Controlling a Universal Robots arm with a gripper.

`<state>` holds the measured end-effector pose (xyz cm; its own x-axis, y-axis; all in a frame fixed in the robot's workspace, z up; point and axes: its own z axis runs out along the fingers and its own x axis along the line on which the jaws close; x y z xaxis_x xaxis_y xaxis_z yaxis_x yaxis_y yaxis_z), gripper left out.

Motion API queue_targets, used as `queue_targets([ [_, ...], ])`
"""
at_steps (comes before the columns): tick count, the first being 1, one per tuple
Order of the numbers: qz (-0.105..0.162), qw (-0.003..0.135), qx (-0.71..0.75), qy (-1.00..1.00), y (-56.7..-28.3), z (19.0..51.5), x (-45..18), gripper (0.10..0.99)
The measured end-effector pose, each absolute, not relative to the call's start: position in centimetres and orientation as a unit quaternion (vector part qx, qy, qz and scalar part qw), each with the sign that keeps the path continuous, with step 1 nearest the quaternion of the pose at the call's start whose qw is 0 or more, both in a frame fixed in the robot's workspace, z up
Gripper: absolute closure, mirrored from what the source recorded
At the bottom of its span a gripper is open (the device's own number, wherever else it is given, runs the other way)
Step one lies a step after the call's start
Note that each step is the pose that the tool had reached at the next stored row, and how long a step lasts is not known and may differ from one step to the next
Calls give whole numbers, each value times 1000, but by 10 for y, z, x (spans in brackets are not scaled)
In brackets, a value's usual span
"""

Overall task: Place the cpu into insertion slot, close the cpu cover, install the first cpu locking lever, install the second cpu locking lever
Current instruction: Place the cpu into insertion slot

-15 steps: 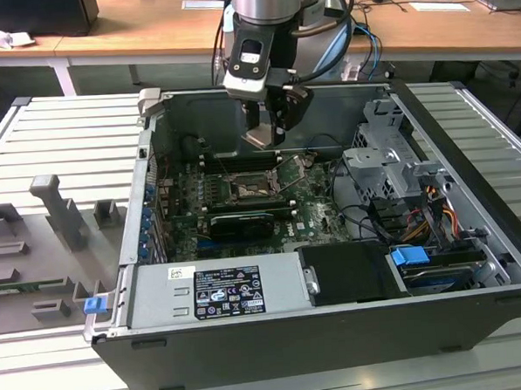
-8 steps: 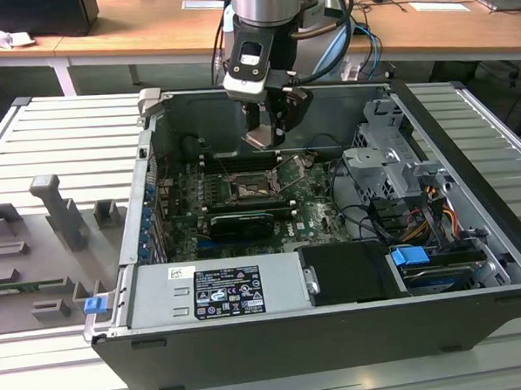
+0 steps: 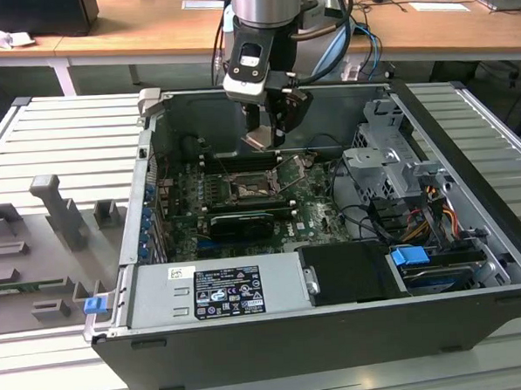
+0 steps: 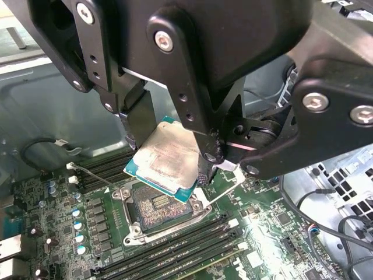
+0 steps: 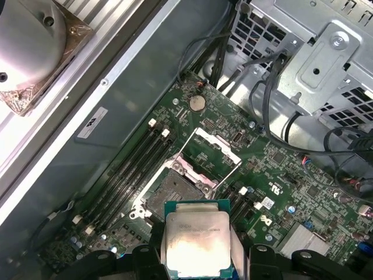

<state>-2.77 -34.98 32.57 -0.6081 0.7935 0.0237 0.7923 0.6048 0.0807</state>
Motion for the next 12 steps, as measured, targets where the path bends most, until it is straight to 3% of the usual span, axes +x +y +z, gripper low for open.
queue_targets([
  [12,41,7,444,895,-350,322,-28,557],
])
